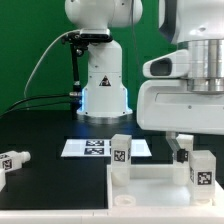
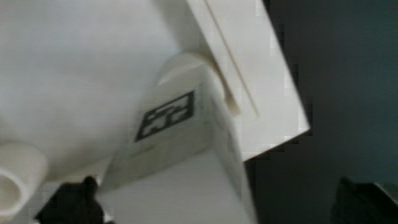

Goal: Assemble square table

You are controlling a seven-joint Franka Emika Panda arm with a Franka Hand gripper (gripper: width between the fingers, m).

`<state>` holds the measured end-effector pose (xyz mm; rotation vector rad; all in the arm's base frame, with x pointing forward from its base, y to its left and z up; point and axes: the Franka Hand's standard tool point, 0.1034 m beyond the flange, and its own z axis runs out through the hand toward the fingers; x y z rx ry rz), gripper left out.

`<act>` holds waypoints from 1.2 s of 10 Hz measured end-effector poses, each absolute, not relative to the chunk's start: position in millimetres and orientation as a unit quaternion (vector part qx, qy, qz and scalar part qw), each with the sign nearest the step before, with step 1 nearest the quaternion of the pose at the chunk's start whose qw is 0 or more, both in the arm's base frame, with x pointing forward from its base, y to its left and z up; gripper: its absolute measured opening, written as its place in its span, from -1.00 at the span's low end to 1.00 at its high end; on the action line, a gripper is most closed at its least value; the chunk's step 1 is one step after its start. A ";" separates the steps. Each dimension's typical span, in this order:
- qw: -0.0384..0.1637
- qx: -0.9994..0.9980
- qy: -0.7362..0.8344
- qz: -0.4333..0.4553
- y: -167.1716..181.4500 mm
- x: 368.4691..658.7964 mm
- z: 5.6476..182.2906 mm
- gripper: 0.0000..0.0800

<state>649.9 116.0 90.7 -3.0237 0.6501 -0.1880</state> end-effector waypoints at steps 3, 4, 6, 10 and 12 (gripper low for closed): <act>0.021 -0.970 0.236 -0.060 113.4 649.9 89.4 -0.02; 0.024 -0.962 0.267 -0.059 113.1 649.7 89.0 -0.02; 0.023 -0.926 0.373 -0.054 108.1 649.2 88.4 -0.27; 0.050 -0.720 0.692 -0.013 106.6 645.0 88.0 -0.27; 0.057 -0.664 0.746 -0.003 104.6 644.3 87.8 -0.27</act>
Offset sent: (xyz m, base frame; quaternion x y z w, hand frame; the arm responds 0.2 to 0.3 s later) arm 0.0000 0.0000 0.0000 0.0000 0.0000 0.1296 0.9916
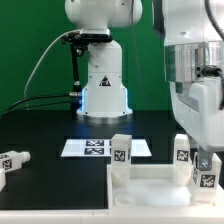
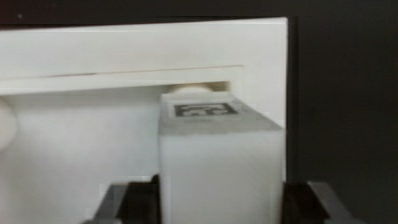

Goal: Assemble square table

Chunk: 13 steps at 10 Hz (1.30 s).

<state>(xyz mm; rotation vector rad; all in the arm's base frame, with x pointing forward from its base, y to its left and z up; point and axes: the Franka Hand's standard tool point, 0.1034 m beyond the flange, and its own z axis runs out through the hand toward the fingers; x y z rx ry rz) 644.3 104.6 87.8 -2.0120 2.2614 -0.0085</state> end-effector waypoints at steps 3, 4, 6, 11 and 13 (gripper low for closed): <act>0.040 -0.777 0.628 -0.024 107.0 643.7 88.3 -0.08; 0.038 -0.832 0.553 -0.029 112.5 643.2 87.0 0.37; 0.035 -0.885 0.463 -0.035 117.7 640.4 82.2 0.55; 0.006 -0.986 0.151 -0.073 120.0 648.4 82.7 0.62; 0.006 -0.985 0.156 -0.073 116.6 649.1 82.9 0.62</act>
Offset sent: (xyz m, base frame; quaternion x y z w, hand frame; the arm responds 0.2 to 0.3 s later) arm -0.0082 0.0178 0.0029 0.0117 -0.0025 -0.3071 0.9516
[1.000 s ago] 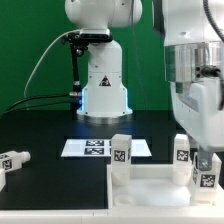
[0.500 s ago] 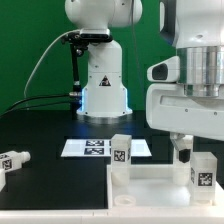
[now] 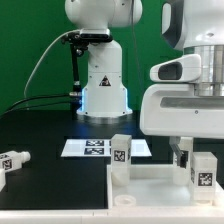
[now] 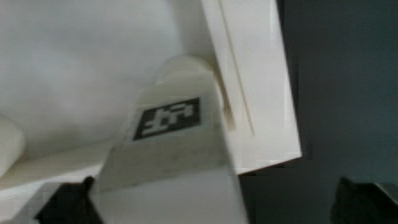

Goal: Assemble square table

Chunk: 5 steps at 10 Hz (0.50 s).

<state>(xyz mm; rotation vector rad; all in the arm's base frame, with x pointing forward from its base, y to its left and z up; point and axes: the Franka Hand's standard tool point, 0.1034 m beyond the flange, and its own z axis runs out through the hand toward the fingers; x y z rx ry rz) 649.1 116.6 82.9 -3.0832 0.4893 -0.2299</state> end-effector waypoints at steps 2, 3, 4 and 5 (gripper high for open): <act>0.009 -0.980 0.185 -0.073 116.8 649.1 82.9 0.30; 0.011 -0.974 0.217 -0.073 116.9 649.1 82.8 -0.04; 0.012 -0.965 0.254 -0.071 114.2 648.6 82.5 -0.26; 0.015 -0.944 0.322 -0.067 108.2 647.7 82.4 -0.26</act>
Offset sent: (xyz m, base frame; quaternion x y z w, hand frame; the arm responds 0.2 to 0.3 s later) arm 0.0000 0.0000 0.0000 0.0000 0.0000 0.1938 0.9810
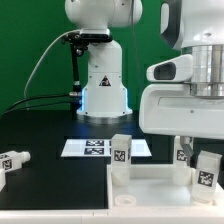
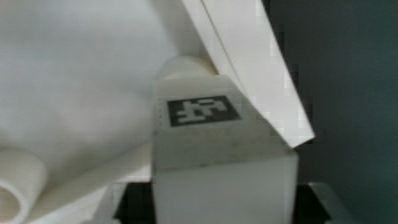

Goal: Assemble square table

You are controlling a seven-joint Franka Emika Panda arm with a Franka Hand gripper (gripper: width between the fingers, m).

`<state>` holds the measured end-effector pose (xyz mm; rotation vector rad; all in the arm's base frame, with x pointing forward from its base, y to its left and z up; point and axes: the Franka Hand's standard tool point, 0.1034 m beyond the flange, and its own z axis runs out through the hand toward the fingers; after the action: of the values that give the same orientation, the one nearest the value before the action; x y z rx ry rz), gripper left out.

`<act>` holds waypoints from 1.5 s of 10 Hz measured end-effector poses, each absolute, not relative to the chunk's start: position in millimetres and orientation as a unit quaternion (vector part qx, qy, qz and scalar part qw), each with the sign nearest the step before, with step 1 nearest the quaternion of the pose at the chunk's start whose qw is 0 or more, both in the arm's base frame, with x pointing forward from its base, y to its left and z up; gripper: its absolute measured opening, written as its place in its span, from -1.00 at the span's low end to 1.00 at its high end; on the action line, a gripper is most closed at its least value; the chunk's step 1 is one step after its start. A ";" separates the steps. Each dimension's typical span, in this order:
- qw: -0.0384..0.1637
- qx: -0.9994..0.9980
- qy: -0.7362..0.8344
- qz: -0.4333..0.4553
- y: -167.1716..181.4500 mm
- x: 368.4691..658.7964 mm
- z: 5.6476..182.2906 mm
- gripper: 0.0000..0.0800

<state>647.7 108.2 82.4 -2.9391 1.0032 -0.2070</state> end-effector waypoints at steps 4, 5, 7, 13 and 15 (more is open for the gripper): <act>0.049 -0.793 0.606 -0.024 103.5 640.2 78.5 -0.27; 0.061 -0.757 0.651 0.003 103.3 641.4 81.3 -0.27; 0.063 -0.709 0.702 0.017 100.9 641.5 81.0 -0.27; 0.094 -0.897 0.431 -0.015 103.0 642.0 73.8 0.60; 0.090 -0.924 0.370 -0.021 102.6 640.1 72.2 0.62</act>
Offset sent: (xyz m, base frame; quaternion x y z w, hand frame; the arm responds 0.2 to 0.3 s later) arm -0.0039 0.0201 -0.0123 0.0248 -0.1112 0.4654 0.8778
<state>640.1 102.6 72.2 -2.7493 1.1007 -0.0612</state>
